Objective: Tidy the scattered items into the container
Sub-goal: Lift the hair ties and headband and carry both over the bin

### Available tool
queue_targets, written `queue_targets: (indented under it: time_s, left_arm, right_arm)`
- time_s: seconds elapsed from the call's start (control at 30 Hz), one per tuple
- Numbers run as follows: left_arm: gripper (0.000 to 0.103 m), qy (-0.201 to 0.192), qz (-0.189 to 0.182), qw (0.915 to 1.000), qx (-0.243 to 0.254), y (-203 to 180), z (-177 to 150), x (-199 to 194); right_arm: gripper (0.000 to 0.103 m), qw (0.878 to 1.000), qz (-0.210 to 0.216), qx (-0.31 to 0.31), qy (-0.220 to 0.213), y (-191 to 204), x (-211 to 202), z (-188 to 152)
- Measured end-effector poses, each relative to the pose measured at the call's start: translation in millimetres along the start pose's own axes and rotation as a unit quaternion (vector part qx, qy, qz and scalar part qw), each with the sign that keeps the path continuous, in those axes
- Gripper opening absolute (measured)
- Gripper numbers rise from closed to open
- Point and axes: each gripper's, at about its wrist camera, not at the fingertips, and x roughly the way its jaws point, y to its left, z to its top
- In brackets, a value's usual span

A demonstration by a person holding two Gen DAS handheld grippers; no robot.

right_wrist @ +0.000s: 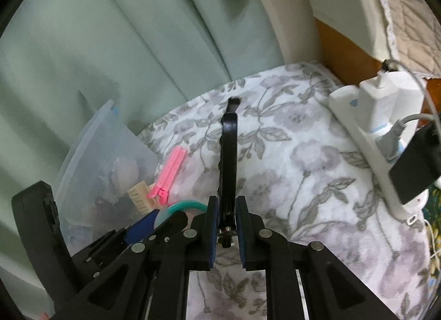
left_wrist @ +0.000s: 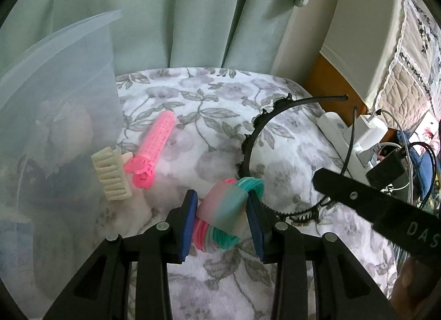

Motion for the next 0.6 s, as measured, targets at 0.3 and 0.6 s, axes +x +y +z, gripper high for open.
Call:
queue_targets:
  time_s: [0.3, 0.6]
  left_arm:
    - [0.04, -0.004, -0.006, 1.0, -0.007, 3.8, 3.0, 5.5]
    - [0.036, 0.004, -0.005, 0.9997, -0.025, 7.7, 1.9, -7.3]
  right_arm:
    - [0.016, 1.0, 0.002, 0.012, 0.011, -2.7, 13.1, -2.1]
    - [0.013, 1.0, 0.008, 0.016, -0.008, 3.7, -10.0, 2.8]
